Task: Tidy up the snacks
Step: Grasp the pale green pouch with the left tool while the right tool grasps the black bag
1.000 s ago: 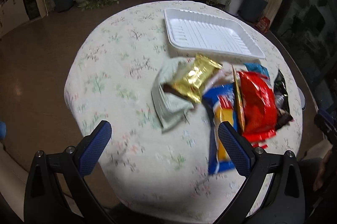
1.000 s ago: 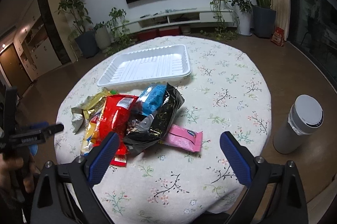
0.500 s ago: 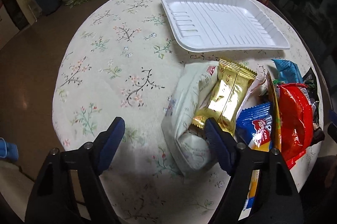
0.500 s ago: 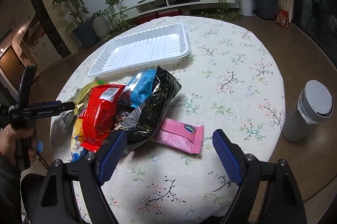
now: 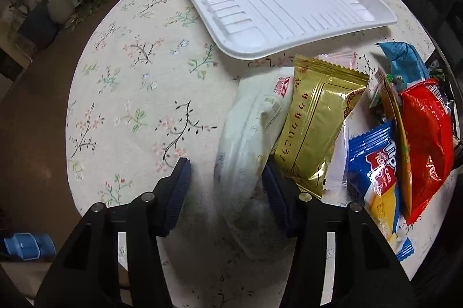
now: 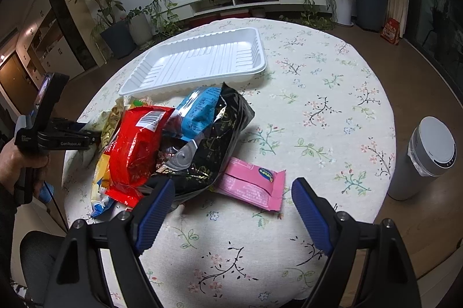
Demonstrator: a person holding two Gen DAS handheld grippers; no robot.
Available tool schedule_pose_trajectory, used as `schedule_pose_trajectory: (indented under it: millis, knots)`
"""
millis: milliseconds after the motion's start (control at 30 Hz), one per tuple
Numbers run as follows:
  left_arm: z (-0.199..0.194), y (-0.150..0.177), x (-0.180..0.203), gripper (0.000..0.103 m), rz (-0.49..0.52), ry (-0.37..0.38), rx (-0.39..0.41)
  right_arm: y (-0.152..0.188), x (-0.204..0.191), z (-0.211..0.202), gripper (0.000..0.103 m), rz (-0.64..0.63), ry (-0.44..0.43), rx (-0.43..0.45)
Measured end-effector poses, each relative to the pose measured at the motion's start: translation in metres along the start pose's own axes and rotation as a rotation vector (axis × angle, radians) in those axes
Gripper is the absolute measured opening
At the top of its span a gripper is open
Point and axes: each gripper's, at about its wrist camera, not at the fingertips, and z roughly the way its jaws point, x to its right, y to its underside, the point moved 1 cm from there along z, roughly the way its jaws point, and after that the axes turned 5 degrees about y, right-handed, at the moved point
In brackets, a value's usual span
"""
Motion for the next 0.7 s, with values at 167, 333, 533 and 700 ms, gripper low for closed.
schedule_pose_trajectory:
  millis: [167, 333, 533, 700]
  knots:
    - [0.005, 0.0, 0.0, 0.025, -0.012, 0.036, 0.035, -0.001, 0.005, 0.001, 0.07, 0.011, 0.004, 0.0]
    - [0.003, 0.006, -0.011, 0.022, -0.088, 0.068, 0.064, -0.002, 0.009, -0.001, 0.057, 0.022, -0.03, -0.001]
    - [-0.006, 0.029, -0.026, 0.02, -0.23, 0.155, 0.133, -0.014, 0.013, 0.005, 0.057, 0.034, -0.06, -0.042]
    - [-0.016, 0.036, -0.019, 0.02, -0.245, 0.148, 0.178, -0.038, 0.011, 0.026, 0.058, 0.091, -0.15, -0.148]
